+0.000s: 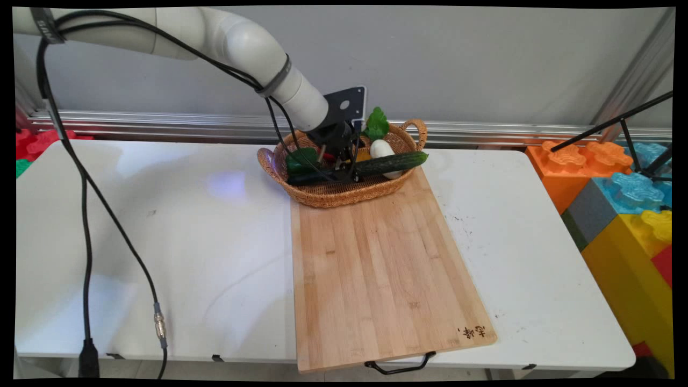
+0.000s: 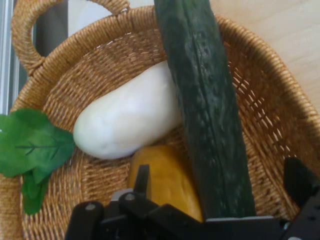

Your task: Pick up the cucumber from the vegetable basket, then place the picked object on the cutting board

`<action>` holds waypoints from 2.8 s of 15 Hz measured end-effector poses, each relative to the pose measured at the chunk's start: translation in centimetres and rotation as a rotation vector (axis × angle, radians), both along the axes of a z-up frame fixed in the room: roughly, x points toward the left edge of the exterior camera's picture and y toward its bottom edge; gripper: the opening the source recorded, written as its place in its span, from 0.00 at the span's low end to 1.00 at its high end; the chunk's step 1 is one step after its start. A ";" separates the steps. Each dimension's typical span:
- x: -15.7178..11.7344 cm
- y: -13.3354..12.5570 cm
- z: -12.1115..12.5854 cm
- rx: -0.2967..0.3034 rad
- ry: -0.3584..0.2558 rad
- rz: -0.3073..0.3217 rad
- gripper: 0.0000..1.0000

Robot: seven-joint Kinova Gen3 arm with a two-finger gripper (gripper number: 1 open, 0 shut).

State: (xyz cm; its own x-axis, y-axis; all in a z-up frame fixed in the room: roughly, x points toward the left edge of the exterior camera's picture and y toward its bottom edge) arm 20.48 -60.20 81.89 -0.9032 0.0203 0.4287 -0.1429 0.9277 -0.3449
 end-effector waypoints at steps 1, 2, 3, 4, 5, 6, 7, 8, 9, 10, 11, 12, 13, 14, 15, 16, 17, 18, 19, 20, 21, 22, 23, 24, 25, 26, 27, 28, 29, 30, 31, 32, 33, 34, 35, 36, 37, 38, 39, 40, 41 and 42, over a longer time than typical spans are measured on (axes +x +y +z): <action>-0.1 -0.1 -0.2 -0.003 0.001 -0.006 1.00; -0.3 -0.2 -0.5 -0.006 0.002 -0.012 1.00; -0.4 -0.4 -0.7 -0.008 0.003 -0.017 1.00; -0.6 -0.4 -0.9 -0.010 0.005 -0.022 1.00; -0.7 -0.5 -1.0 -0.012 0.006 -0.029 0.00; -0.8 -0.5 -1.2 -0.014 0.007 -0.034 0.00; -0.8 -0.5 -1.3 -0.016 0.007 -0.038 0.00; -0.9 -0.5 -1.3 -0.018 0.008 -0.041 0.00; -0.9 -0.5 -1.4 -0.019 0.008 -0.041 0.00; -0.8 -0.4 -1.4 -0.020 0.009 -0.039 0.00; -0.8 -0.3 -1.3 -0.018 0.010 -0.034 0.00; -0.7 -0.1 -1.1 -0.015 0.012 -0.025 0.00; -0.5 0.1 -0.8 -0.012 0.015 -0.015 0.00; -0.6 0.5 -0.3 -0.009 0.020 -0.003 0.00; -0.6 0.8 0.4 -0.009 0.026 0.010 0.00; -0.7 1.2 1.2 -0.012 0.035 0.024 0.00; -1.0 1.6 2.1 -0.015 0.046 0.037 0.00; -1.4 2.0 3.1 -0.019 0.058 0.049 0.00; -1.8 2.3 4.1 -0.021 0.069 0.058 0.00; -2.5 2.8 5.2 -0.021 0.083 0.065 0.00; -3.3 3.4 6.2 -0.020 0.097 0.067 0.00; -4.1 4.0 7.3 -0.017 0.111 0.066 0.00; -4.9 4.5 8.1 -0.012 0.123 0.063 0.00; -5.7 5.2 8.9 -0.004 0.137 0.059 0.00; -6.5 5.9 9.6 0.005 0.149 0.055 0.00; -7.1 6.5 10.1 0.016 0.158 0.053 0.00; -7.8 7.2 10.6 0.033 0.168 0.054 0.00; -8.4 8.0 10.8 0.056 0.175 0.063 0.00; -8.9 8.7 10.9 0.086 0.183 0.079 0.00; -9.4 9.8 10.6 0.133 0.190 0.108 0.00; -9.6 10.4 10.3 0.165 0.193 0.128 0.00; -10.0 11.3 9.8 0.211 0.197 0.156 0.00; -10.5 12.2 9.1 0.254 0.199 0.181 0.00; -10.9 12.8 8.5 0.288 0.200 0.201 0.00; -11.3 13.5 7.7 0.324 0.199 0.221 0.00; -11.6 14.1 7.0 0.351 0.197 0.236 0.00; -11.8 14.4 6.6 0.367 0.196 0.244 0.00; -12.1 14.8 5.8 0.389 0.193 0.253 0.00; -12.4 15.2 5.0 0.410 0.190 0.258 0.00; -12.7 15.4 4.2 0.423 0.183 0.259 0.00; -12.8 15.7 3.4 0.433 0.177 0.258 0.00; -12.8 15.8 2.9 0.439 0.172 0.258 0.00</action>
